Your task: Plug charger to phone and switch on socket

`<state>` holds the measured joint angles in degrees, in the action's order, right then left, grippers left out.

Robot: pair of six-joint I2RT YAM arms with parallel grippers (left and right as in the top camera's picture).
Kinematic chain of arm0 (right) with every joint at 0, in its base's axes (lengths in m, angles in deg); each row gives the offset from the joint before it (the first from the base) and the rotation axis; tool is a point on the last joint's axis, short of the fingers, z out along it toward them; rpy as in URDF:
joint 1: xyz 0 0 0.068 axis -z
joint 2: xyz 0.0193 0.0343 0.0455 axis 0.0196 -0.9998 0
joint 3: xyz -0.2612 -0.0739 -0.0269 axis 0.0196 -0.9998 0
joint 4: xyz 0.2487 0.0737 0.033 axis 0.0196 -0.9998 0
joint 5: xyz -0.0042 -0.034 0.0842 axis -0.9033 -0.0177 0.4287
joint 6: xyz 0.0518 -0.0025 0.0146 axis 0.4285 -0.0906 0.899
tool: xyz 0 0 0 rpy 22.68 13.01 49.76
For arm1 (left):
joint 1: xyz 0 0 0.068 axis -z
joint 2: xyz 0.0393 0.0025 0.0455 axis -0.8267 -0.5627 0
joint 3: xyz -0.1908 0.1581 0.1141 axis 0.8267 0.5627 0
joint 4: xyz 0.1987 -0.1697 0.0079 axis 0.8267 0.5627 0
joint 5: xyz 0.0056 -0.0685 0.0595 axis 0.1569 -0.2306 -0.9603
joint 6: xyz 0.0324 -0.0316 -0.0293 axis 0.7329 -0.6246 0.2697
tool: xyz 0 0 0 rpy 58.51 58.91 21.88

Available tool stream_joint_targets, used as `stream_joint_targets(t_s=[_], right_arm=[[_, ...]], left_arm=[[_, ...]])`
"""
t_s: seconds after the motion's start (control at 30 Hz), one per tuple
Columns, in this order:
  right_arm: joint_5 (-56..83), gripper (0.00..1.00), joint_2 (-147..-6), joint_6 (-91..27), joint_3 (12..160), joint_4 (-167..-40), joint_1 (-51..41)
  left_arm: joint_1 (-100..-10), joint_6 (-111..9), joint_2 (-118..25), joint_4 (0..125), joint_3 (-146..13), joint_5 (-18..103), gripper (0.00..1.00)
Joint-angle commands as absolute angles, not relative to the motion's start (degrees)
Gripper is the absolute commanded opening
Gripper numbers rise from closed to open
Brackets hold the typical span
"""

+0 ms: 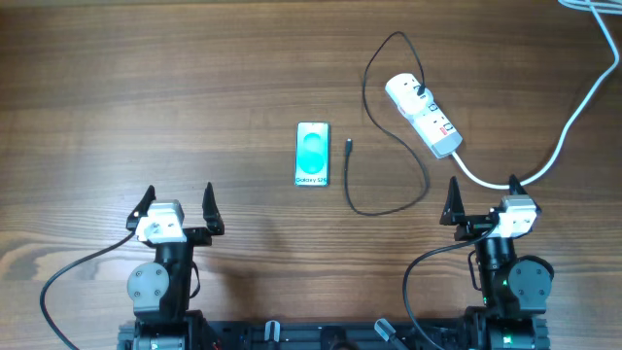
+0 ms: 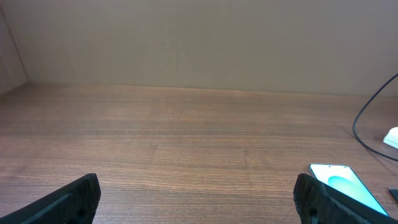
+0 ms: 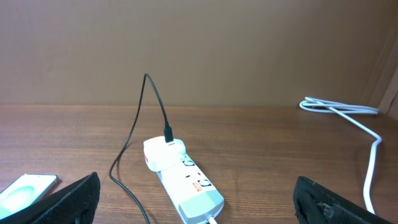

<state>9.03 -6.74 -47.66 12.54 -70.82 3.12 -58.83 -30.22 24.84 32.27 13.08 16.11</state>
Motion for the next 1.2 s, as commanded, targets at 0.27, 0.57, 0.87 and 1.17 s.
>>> stream_joint_targets(t_s=[0.27, 0.57, 0.87, 1.17], right_arm=[[8.31, 1.00, -6.39, -48.62, 12.36, -70.71, 3.45], [8.31, 1.00, -6.39, -48.64, 12.36, -70.71, 3.45], [8.31, 1.00, -6.39, -48.62, 12.36, -70.71, 3.45], [8.31, 0.99, -6.39, -48.64, 12.36, -70.71, 3.45]], left_arm=[[-58.66, -29.48, 25.23, 30.74, 13.34, 18.36, 1.00], [-58.66, -32.32, 25.23, 19.18, 13.32, 53.42, 1.00], [-58.66, -57.26, 25.10, -7.99, 6.52, 57.97, 1.00], [-58.66, -52.65, -1.50, 41.89, -31.64, 62.53, 1.00]])
